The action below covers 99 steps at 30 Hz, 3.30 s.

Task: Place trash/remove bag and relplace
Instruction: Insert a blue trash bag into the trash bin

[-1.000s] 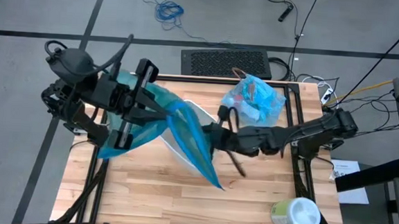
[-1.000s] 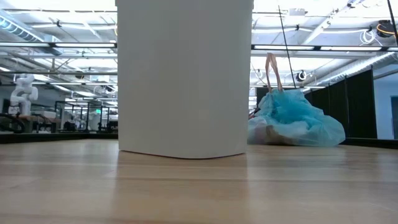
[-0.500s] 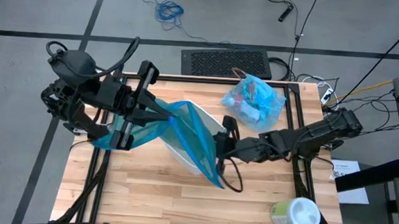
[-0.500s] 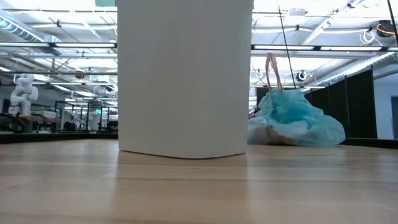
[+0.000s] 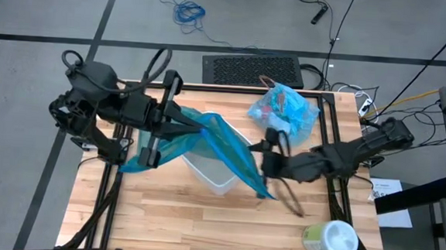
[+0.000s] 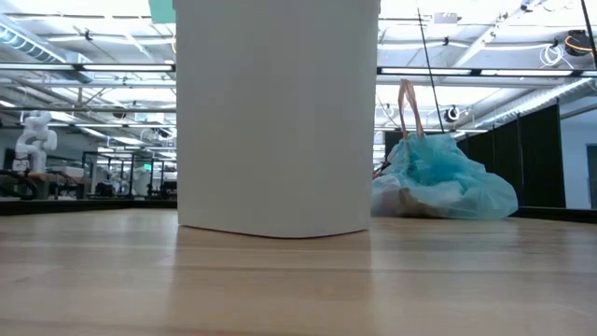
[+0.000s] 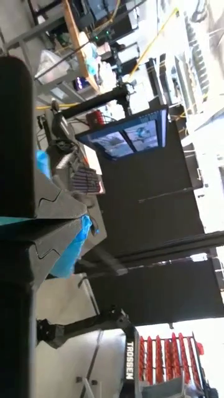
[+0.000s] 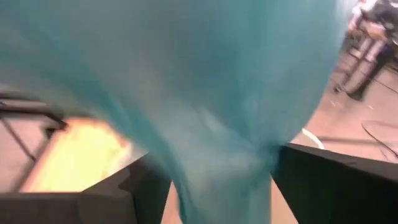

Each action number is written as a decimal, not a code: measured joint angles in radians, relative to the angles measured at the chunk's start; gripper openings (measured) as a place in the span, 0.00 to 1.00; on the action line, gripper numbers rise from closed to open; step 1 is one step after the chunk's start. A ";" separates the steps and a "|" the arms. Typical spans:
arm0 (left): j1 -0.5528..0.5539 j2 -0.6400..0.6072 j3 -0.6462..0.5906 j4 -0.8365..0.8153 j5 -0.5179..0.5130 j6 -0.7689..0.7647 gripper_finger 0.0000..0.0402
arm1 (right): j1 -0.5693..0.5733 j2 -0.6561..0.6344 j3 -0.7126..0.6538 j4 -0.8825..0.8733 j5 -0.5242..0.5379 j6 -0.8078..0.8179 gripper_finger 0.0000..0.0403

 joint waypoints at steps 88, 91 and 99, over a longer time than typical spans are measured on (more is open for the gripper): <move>-0.027 0.034 -0.079 -0.371 -0.113 -0.078 0.00 | 0.164 -0.293 0.002 -0.096 0.147 0.021 0.72; -0.026 0.053 -0.079 -0.385 -0.126 -0.074 0.00 | 0.162 -0.233 0.002 -0.008 0.104 -0.001 0.72; -0.026 0.079 -0.079 -0.390 -0.164 -0.053 0.00 | 0.094 -0.051 0.001 0.224 0.220 -0.036 0.72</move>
